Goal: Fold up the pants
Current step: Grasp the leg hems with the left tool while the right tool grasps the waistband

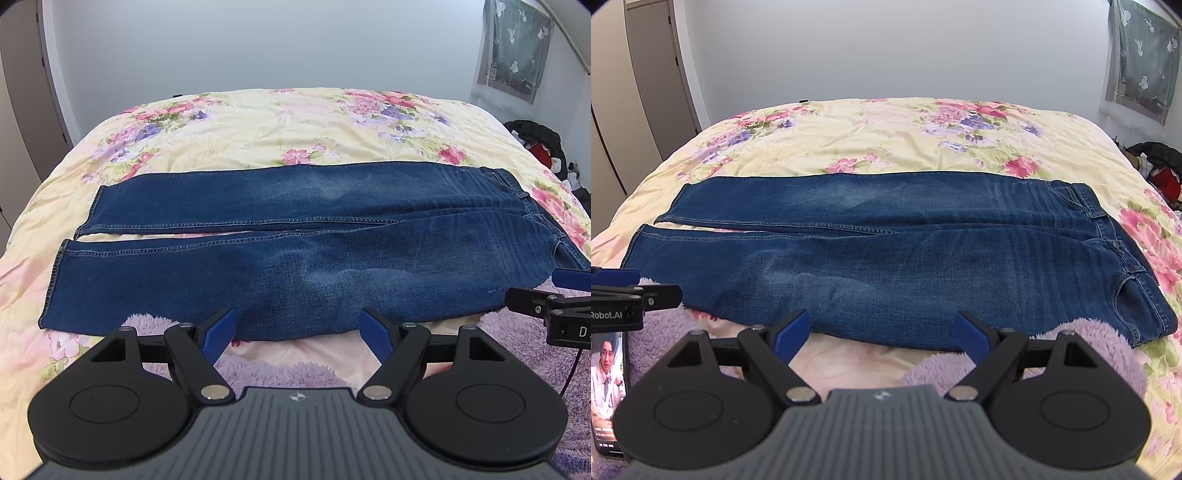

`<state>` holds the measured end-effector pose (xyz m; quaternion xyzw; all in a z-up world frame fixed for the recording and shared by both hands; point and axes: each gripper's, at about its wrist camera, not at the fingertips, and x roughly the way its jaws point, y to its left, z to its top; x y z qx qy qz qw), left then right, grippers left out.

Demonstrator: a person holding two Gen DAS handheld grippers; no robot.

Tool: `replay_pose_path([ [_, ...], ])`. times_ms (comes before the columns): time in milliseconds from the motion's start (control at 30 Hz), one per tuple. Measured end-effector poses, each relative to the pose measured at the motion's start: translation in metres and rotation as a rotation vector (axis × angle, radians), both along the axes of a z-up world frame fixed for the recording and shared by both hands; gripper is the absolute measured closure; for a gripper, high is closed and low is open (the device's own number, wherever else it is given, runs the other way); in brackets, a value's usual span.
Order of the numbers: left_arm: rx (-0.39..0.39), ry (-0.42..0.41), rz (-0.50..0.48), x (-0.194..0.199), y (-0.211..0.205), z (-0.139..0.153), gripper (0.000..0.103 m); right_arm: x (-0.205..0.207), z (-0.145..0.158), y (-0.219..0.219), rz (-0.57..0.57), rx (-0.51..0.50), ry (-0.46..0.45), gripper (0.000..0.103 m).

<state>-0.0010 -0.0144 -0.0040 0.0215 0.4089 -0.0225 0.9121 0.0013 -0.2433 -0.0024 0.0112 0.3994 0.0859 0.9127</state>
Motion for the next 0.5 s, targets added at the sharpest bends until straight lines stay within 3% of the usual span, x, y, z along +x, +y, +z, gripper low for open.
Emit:
replay_pose_path([
  [167, 0.002, -0.016, -0.02, 0.009, 0.02, 0.005, 0.014, 0.003, 0.0, -0.017, 0.017, 0.024, -0.056, 0.021],
  [267, 0.048, -0.025, -0.017, 0.019, 0.042, 0.009, 0.017, 0.011, 0.001, -0.042, 0.022, 0.02, -0.105, 0.021],
  [367, 0.088, -0.023, -0.003, 0.027, 0.067, 0.013, 0.023, 0.022, 0.001, -0.072, 0.022, -0.025, -0.137, 0.021],
  [500, 0.156, -0.031, -0.006, 0.031, 0.094, 0.018, 0.026, 0.041, 0.005, -0.114, 0.013, -0.12, -0.091, 0.021],
])
